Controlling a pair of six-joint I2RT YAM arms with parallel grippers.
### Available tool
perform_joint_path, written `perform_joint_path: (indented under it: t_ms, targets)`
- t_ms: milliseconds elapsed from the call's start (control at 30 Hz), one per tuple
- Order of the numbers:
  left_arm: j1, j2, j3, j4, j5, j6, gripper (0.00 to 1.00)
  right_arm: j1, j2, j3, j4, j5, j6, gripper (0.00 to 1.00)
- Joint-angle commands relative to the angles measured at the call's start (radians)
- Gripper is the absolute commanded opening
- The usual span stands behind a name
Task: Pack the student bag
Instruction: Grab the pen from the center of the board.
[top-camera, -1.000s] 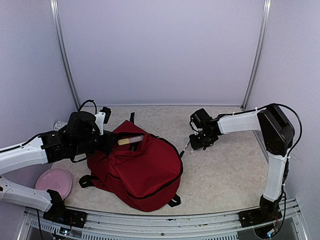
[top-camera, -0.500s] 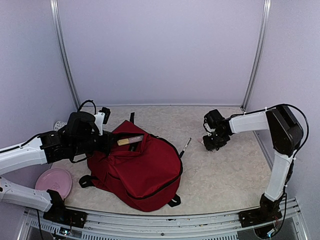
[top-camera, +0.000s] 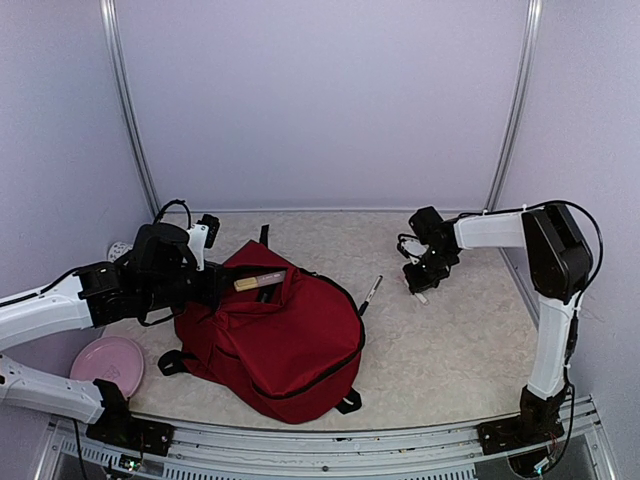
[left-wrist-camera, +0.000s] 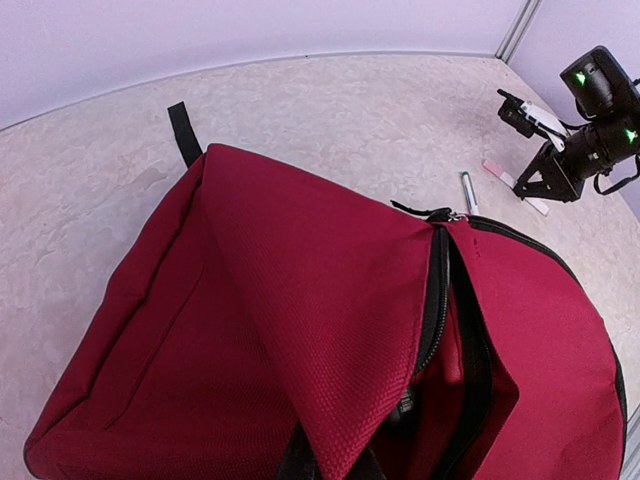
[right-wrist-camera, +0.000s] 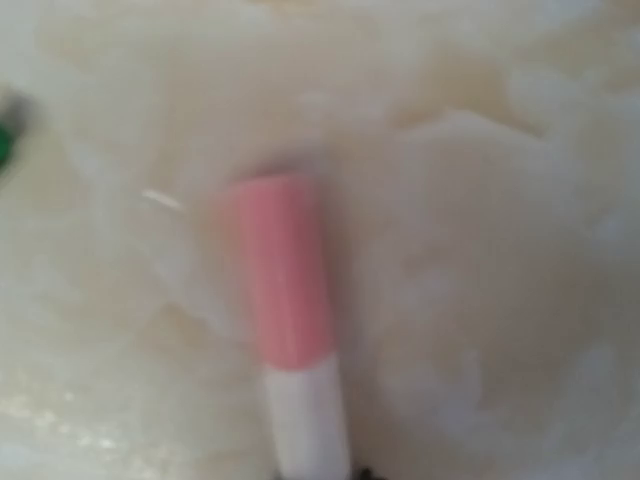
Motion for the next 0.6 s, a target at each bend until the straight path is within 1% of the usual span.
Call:
perform_joint_path:
  t_ms: [0,33,167,267,333,467,567]
  targets:
    - [-0.003,-0.022,0.007,0.018,-0.021,0.006,0.0,0.027,0.06,-0.008,-0.085,-0.038,-0.061,0.04]
    - [-0.003,-0.019,0.01,0.016,-0.02,0.007,0.0,0.032,0.055,-0.012,-0.083,-0.031,-0.062,0.0]
    - [-0.003,-0.015,0.016,0.014,-0.012,0.01,0.0,0.035,-0.004,-0.034,-0.071,0.008,-0.058,0.0]
    - [-0.005,-0.014,0.018,0.01,-0.012,0.012,0.0,0.037,-0.11,-0.064,-0.044,-0.01,-0.065,0.0]
    - [-0.004,-0.014,0.02,0.011,-0.009,0.012,0.0,0.043,-0.199,-0.099,0.005,-0.064,-0.08,0.0]
    - [-0.003,-0.014,0.02,0.021,-0.001,0.015,0.0,0.066,-0.371,-0.161,0.143,-0.227,-0.09,0.0]
    - [-0.003,-0.01,0.021,0.025,0.001,0.016,0.0,0.139,-0.45,-0.182,0.286,-0.355,-0.097,0.0]
